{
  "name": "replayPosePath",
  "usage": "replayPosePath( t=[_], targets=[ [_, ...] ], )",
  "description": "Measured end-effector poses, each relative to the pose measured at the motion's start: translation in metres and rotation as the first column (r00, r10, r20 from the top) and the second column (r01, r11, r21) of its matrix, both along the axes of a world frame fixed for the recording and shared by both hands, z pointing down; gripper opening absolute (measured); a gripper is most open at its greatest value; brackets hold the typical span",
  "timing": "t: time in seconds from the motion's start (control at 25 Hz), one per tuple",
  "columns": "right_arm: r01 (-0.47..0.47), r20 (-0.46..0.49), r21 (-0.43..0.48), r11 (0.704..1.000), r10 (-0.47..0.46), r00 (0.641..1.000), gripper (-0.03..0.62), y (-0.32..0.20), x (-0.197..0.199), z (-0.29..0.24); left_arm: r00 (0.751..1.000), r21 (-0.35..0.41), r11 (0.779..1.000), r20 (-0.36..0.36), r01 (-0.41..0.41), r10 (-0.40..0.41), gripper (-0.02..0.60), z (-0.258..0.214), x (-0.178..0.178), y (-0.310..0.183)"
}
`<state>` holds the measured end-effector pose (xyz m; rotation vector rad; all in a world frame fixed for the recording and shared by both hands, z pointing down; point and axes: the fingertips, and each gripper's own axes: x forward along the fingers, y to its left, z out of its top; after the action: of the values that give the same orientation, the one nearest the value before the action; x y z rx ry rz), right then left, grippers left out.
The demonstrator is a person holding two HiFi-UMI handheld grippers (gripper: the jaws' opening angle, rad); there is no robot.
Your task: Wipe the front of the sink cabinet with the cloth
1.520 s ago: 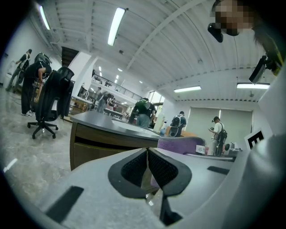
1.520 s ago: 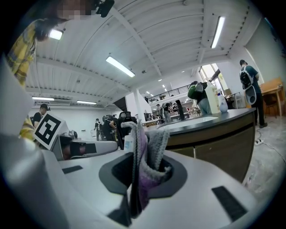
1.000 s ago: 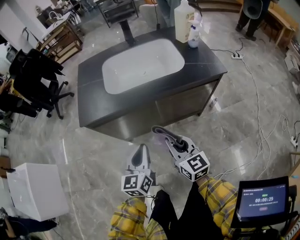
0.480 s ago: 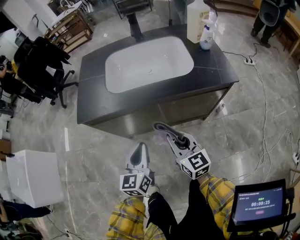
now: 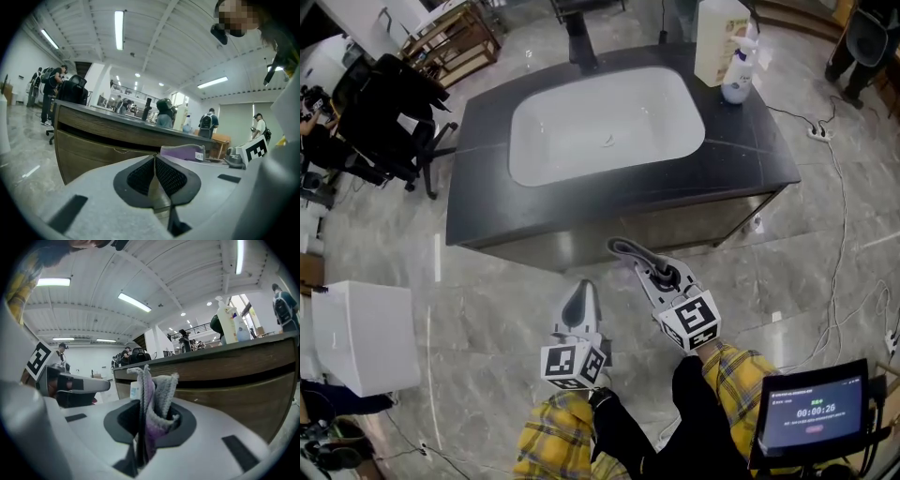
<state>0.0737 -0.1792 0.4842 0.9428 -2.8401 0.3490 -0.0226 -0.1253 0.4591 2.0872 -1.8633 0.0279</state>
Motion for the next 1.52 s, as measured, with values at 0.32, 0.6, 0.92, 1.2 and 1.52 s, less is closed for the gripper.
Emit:
replayPosePath(
  t=[0.32, 0.6, 0.92, 1.2, 1.52],
  targets=[
    [0.041, -0.036, 0.014, 0.999, -0.04, 0.999, 0.044, -0.036, 0.002, 0.025, 0.999, -0.02, 0.999, -0.003, 0.036, -0.036, 0.008, 0.022, 0.009, -0.024],
    [0.041, -0.046, 0.024, 0.999, -0.04, 0.998, 0.044, -0.06, 0.01, 0.042, 0.999, -0.033, 0.999, -0.001, 0.038, -0.038, 0.008, 0.037, 0.021, -0.044],
    [0.017, -0.051, 0.032, 0.999, -0.015, 0.999, 0.043, -0.073, 0.038, 0.052, 1.0, -0.046, 0.999, 0.005, -0.008, 0.008, 0.008, 0.056, 0.051, -0.068],
    [-0.049, -0.04, 0.03, 0.998, 0.051, 0.998, 0.044, -0.087, 0.088, 0.057, 0.998, -0.053, 0.996, -0.009, -0.068, 0.067, 0.008, 0.067, 0.094, -0.092],
    [-0.138, -0.043, 0.013, 0.99, 0.138, 0.989, 0.044, -0.108, 0.155, 0.062, 0.988, -0.061, 0.986, -0.023, -0.155, 0.154, 0.008, 0.071, 0.155, -0.118]
  ],
)
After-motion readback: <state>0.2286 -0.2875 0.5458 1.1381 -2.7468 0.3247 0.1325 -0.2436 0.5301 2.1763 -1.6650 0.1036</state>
